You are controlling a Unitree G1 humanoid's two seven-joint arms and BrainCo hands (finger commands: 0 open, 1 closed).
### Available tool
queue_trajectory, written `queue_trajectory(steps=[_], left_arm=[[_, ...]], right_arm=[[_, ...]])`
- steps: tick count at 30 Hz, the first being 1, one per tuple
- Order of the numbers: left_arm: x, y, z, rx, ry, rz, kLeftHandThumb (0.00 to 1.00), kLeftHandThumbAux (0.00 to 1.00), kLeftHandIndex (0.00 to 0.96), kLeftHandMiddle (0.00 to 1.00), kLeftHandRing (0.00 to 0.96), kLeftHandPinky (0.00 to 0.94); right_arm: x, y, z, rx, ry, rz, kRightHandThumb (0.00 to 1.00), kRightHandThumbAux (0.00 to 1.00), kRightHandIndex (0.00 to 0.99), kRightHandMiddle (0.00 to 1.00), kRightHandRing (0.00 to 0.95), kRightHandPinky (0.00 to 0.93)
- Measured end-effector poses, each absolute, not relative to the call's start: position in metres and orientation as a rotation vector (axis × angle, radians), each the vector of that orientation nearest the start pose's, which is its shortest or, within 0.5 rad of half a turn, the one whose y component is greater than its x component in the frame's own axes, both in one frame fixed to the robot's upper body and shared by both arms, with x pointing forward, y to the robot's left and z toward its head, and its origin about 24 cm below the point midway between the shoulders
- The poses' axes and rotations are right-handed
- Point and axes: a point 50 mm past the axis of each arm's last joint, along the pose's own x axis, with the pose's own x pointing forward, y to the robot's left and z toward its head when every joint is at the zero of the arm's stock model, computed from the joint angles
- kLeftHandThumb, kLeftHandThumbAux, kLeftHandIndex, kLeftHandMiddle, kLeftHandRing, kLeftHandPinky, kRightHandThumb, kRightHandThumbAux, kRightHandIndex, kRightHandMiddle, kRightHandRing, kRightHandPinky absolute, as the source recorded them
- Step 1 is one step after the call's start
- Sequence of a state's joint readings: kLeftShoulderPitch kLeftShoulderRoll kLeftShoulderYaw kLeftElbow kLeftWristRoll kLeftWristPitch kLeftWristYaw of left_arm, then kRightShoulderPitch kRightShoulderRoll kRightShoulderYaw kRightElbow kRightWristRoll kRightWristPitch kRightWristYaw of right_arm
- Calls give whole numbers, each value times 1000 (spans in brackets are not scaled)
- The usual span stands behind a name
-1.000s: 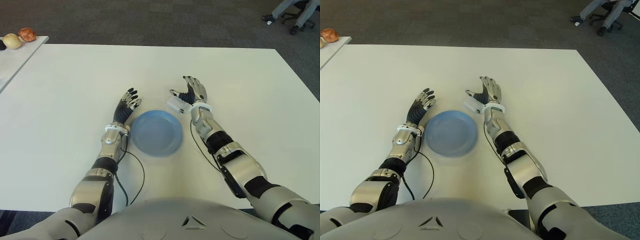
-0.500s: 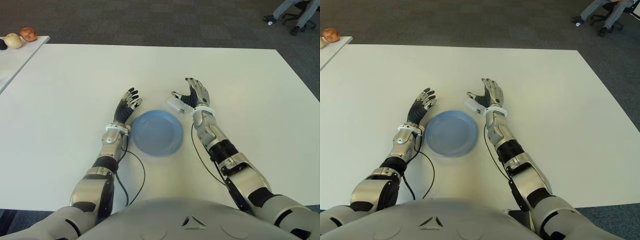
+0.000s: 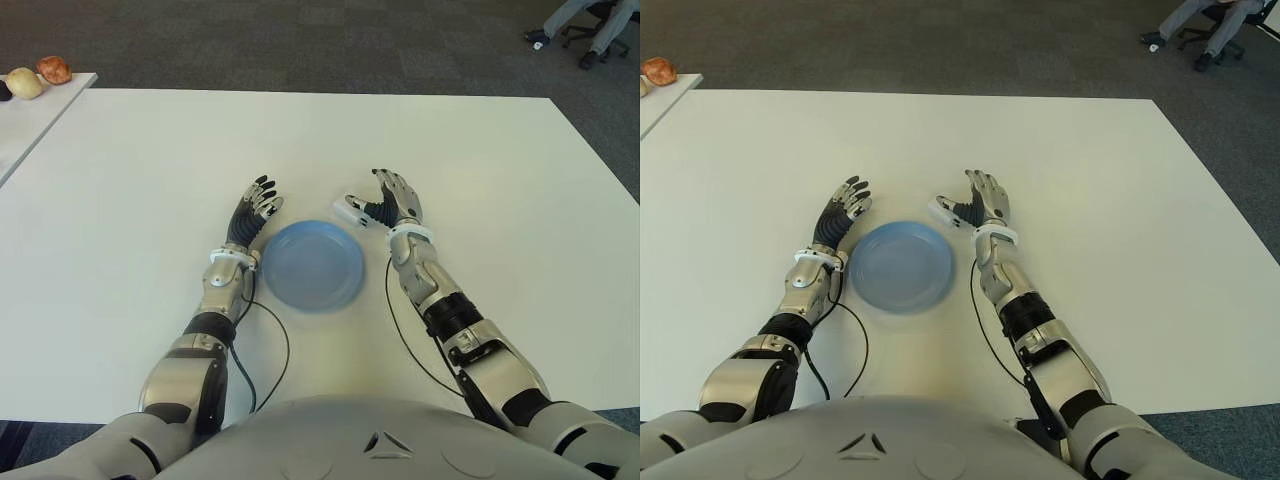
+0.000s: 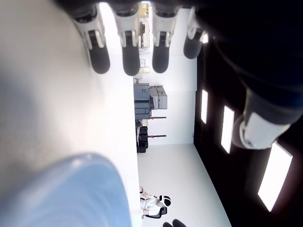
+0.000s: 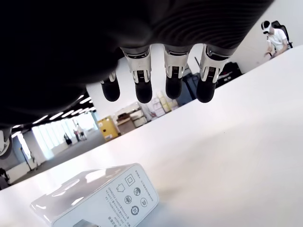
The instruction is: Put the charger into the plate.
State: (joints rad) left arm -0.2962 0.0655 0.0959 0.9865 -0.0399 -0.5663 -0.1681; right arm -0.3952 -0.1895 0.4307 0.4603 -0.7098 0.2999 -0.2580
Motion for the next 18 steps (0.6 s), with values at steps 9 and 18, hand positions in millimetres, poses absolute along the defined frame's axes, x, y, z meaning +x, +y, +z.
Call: queue_trajectory(steps=[9,18], left_arm=[[270,163,-43,5,128,-113,0,570,103,161,168,198],[270,163,-43,5,126,-114,0,574,102,160,168,195]], right_arm=[[311,-115,22,-1148,56,90,334,291,0,0,0,23],[310,-118,18,-1157,56,115,324,291,0,0,0,32]])
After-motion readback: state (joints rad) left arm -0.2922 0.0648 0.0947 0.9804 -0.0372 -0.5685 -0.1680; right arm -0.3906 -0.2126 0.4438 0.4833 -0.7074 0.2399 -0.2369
